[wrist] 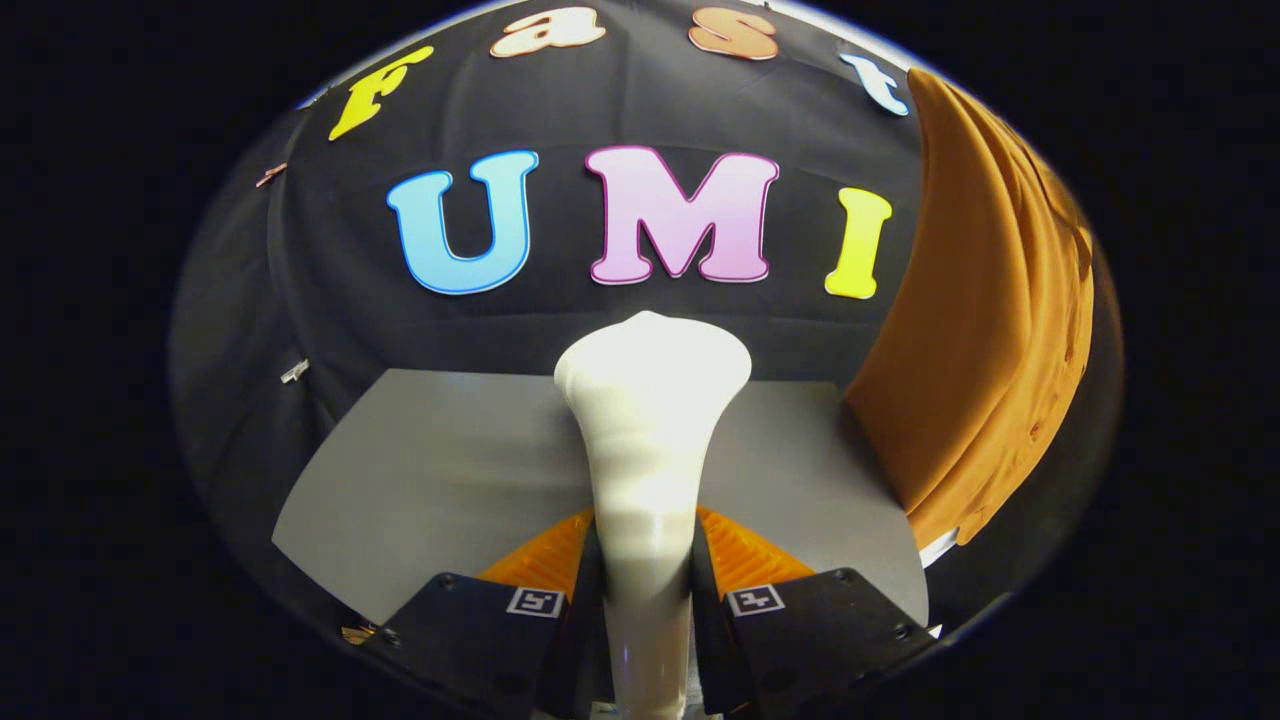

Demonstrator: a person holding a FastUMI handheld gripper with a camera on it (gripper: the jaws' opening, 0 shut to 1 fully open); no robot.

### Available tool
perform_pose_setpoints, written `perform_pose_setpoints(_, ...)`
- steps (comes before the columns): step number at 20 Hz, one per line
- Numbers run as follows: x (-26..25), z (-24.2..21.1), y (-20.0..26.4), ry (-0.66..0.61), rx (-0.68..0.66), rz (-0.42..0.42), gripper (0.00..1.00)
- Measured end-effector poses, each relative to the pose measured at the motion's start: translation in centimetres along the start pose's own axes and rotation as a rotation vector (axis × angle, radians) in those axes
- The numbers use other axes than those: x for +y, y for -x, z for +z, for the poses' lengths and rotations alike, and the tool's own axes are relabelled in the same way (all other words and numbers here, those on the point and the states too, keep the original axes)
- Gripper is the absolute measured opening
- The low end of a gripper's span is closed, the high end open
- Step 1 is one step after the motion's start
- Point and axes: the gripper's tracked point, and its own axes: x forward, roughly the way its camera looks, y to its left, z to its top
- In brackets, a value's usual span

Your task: Iron the clothes twice with a garment steamer, once on the left side and once on the right side.

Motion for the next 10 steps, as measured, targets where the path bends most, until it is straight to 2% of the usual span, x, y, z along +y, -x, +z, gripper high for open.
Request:
perform_pose_setpoints(2,0.3,0.7,1.6,-0.003,-0.04,0.003,0.38)
perform_pose_setpoints(10,0.6,0.7,8.5,-0.032,-0.138,-0.024,0.37)
